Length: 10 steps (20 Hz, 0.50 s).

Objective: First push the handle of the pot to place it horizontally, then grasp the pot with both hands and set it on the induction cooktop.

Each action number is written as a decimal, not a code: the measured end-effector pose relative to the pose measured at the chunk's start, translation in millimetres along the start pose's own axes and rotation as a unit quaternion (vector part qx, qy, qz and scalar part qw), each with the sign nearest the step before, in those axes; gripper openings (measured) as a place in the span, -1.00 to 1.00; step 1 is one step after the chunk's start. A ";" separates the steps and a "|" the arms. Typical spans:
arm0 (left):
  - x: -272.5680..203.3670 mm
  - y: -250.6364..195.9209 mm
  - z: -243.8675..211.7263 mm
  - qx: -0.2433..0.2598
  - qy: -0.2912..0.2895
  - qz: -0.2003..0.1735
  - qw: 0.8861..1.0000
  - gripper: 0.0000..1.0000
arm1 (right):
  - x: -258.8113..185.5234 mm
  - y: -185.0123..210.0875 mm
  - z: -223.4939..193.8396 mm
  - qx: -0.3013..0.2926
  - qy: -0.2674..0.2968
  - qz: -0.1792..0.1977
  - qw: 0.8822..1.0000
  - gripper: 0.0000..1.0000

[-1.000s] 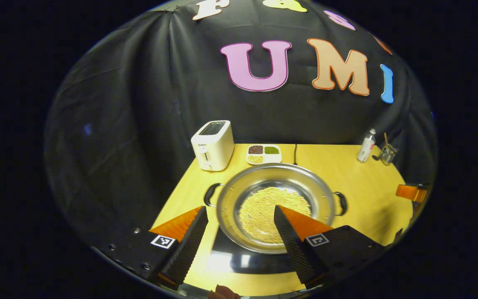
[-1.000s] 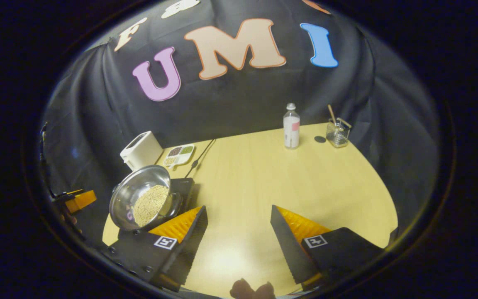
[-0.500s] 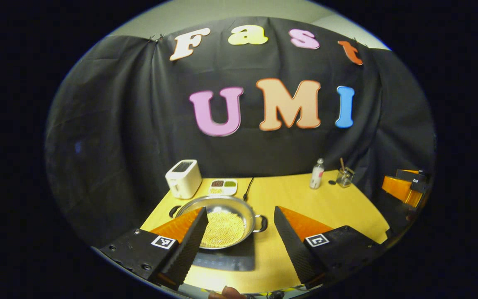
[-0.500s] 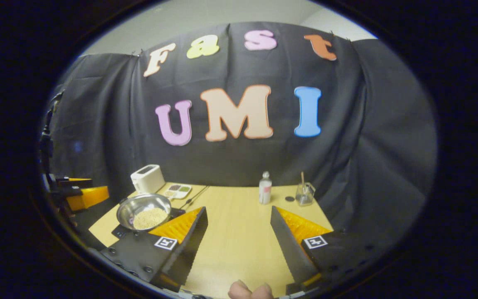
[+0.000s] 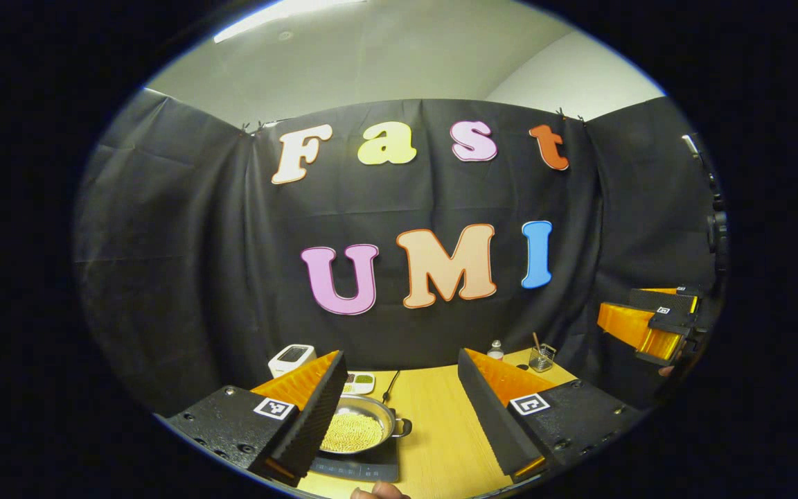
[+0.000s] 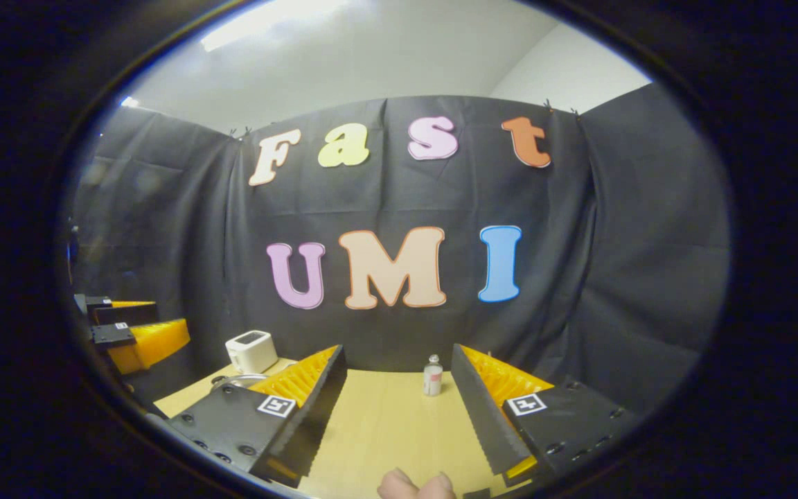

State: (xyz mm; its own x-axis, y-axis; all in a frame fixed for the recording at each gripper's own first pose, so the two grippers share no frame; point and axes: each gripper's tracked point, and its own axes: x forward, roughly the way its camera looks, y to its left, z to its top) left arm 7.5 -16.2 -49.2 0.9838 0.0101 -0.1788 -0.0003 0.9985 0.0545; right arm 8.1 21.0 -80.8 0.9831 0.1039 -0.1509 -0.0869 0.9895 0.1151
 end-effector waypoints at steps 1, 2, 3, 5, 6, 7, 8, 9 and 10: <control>-8.1 7.0 5.9 0.003 -0.012 0.007 1.000 1.00 | -8.6 0.9 12.8 -0.004 -0.021 -0.002 1.000 0.88; -15.7 17.9 12.4 0.010 -0.025 0.019 0.999 0.95 | -11.9 1.8 18.0 -0.014 -0.036 -0.003 0.999 0.83; -23.4 26.6 16.3 0.016 -0.036 0.025 0.999 0.95 | -17.3 4.1 15.6 -0.019 -0.034 0.002 0.999 0.84; -35.7 30.6 13.7 0.013 -0.036 0.025 0.999 1.00 | -27.1 13.0 7.4 -0.015 -0.019 0.006 1.000 0.86; -41.3 36.0 15.6 0.005 -0.041 0.032 0.999 1.00 | -28.7 10.2 11.3 -0.013 -0.020 0.003 1.000 0.86; -44.0 43.0 21.3 -0.006 -0.051 0.038 0.998 0.94 | -30.8 7.6 16.1 -0.013 -0.024 -0.002 1.000 0.86; -45.0 43.5 22.2 -0.016 -0.053 0.035 0.998 0.94 | -34.1 5.2 17.7 -0.012 -0.027 -0.003 1.000 0.86; -47.1 41.0 13.6 -0.024 -0.043 0.032 0.998 0.97 | -36.2 5.2 16.4 -0.012 -0.022 -0.002 1.000 0.91; -47.9 41.0 7.2 -0.030 -0.035 0.030 0.998 0.94 | -37.5 5.5 11.6 -0.010 -0.016 -0.002 1.000 0.86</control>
